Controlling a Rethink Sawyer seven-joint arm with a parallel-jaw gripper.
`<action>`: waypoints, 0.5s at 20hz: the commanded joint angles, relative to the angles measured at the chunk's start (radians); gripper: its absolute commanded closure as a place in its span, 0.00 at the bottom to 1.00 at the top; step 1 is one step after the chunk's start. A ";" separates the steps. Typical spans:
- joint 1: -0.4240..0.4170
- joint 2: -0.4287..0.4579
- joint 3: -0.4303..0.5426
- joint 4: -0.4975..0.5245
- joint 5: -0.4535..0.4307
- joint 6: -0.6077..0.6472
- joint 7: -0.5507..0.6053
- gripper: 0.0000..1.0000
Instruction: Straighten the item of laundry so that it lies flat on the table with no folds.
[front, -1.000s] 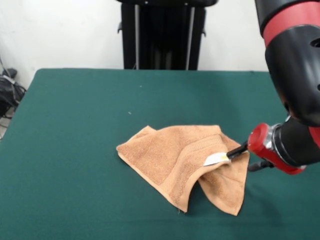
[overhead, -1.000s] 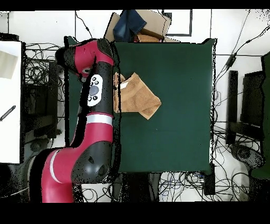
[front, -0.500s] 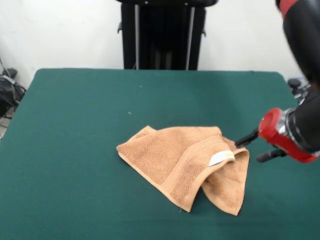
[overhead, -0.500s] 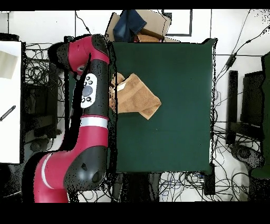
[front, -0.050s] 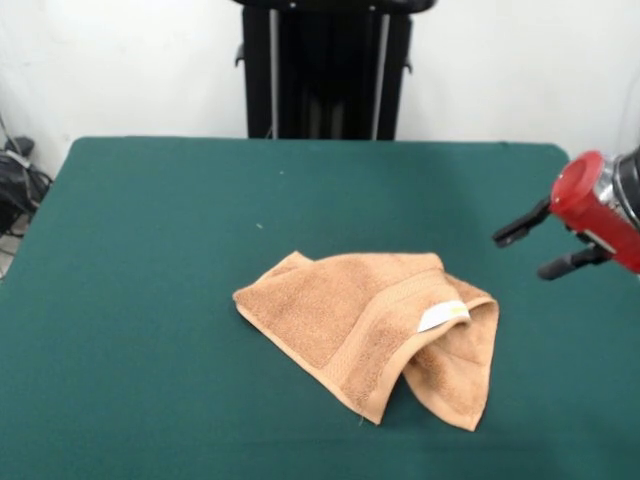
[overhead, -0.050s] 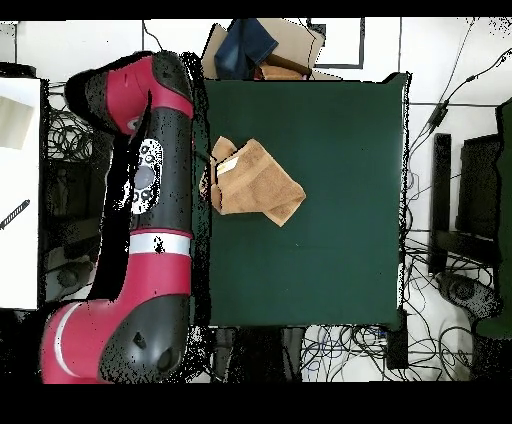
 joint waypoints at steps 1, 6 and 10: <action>-0.027 0.052 0.079 0.104 -0.049 -0.018 -0.101 0.00; -0.042 0.109 0.112 0.077 -0.039 -0.117 -0.073 0.00; -0.044 0.111 0.125 0.095 -0.034 -0.158 -0.069 0.00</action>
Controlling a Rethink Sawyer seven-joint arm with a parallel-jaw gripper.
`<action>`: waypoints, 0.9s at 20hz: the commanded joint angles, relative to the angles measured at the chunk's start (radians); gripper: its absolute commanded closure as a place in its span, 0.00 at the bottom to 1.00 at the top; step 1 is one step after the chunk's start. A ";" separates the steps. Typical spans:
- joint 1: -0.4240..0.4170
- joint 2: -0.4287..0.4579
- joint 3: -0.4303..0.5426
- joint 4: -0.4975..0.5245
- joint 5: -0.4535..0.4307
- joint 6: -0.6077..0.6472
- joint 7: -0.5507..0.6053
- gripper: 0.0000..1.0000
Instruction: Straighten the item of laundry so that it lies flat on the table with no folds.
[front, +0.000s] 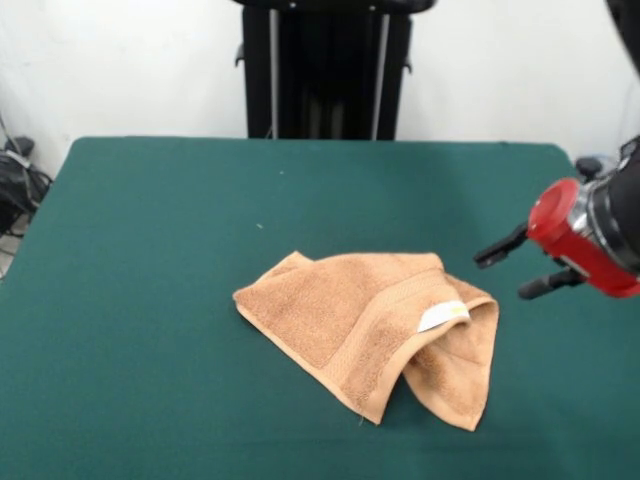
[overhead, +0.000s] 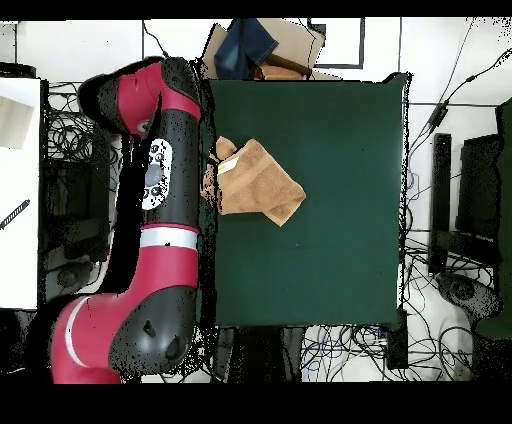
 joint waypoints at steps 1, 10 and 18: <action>-0.030 0.063 0.121 0.110 -0.028 -0.135 -0.069 0.00; -0.038 0.077 0.116 0.094 -0.016 -0.138 -0.074 0.00; -0.036 0.072 0.125 0.121 -0.012 -0.161 -0.063 0.00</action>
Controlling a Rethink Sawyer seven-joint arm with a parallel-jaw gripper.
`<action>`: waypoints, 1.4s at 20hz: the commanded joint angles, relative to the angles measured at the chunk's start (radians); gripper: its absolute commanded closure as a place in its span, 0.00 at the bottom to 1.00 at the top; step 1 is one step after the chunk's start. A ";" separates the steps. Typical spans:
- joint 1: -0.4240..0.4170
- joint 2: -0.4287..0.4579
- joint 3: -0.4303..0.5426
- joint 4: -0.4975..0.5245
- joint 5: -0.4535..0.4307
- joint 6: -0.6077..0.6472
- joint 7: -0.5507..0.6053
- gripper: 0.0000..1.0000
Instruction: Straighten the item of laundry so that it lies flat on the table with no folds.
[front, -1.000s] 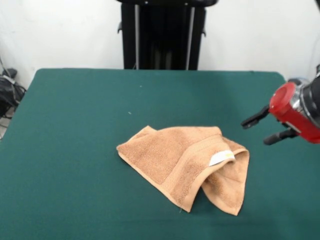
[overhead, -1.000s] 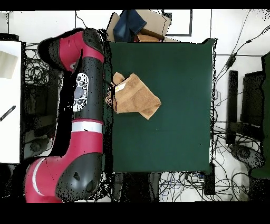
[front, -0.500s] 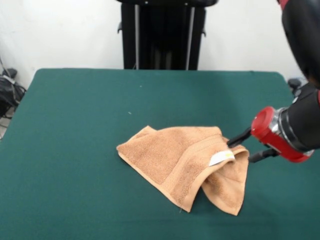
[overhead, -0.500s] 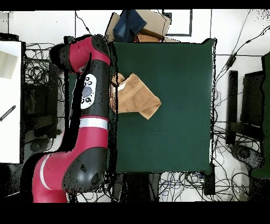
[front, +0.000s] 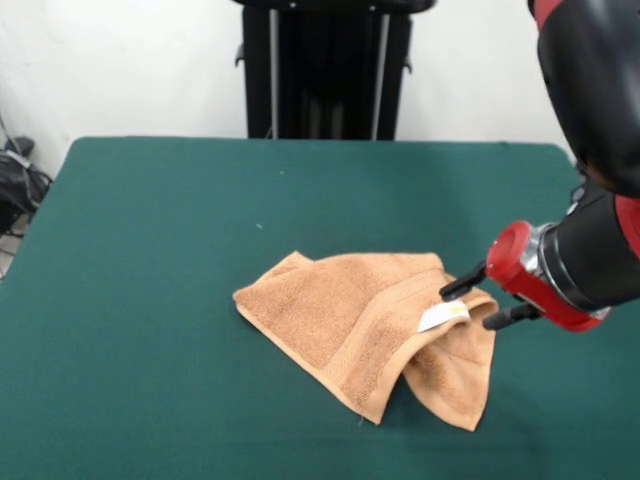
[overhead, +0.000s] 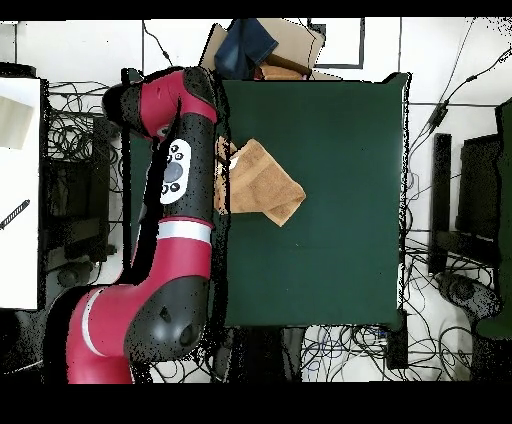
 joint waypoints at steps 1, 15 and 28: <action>-0.007 0.021 0.122 0.123 -0.012 -0.094 -0.061 0.00; 0.007 0.002 0.129 0.187 -0.012 -0.178 -0.008 0.00; 0.010 0.005 0.129 0.213 -0.006 -0.231 0.008 0.00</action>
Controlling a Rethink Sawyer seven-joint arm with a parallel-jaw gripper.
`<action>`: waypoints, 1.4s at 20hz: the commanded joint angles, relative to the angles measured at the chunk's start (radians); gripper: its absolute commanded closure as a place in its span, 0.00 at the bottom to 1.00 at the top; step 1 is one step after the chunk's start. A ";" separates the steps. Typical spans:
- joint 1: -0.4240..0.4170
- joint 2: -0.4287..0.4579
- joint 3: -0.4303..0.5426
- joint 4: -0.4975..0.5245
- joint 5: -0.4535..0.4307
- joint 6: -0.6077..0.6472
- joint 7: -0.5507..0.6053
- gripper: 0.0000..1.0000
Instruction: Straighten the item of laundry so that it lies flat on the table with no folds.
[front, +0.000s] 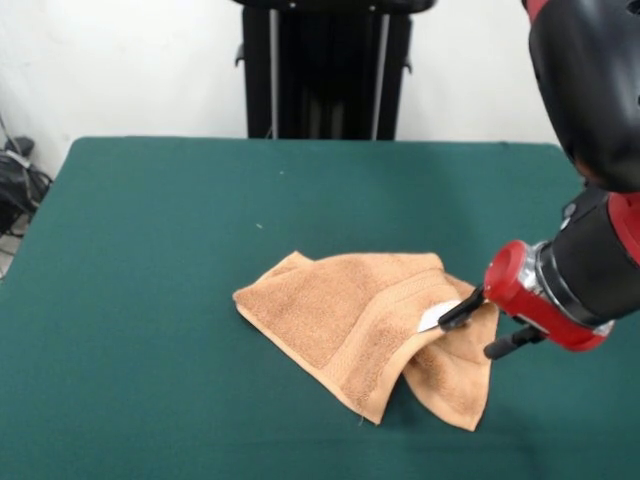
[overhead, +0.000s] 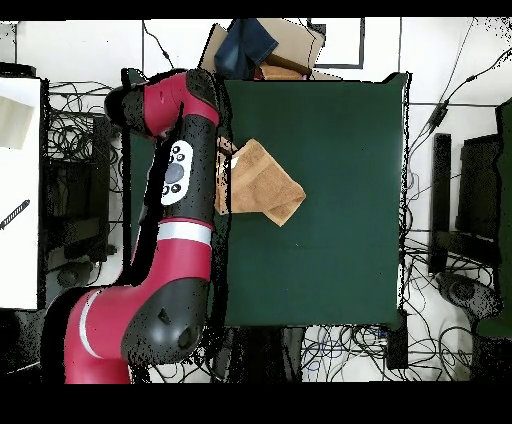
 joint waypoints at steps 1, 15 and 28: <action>0.008 0.020 0.127 0.178 -0.006 -0.089 0.009 0.00; 0.002 -0.016 0.119 0.253 -0.028 -0.152 -0.019 0.00; -0.017 -0.020 0.118 0.245 -0.031 -0.215 -0.043 0.00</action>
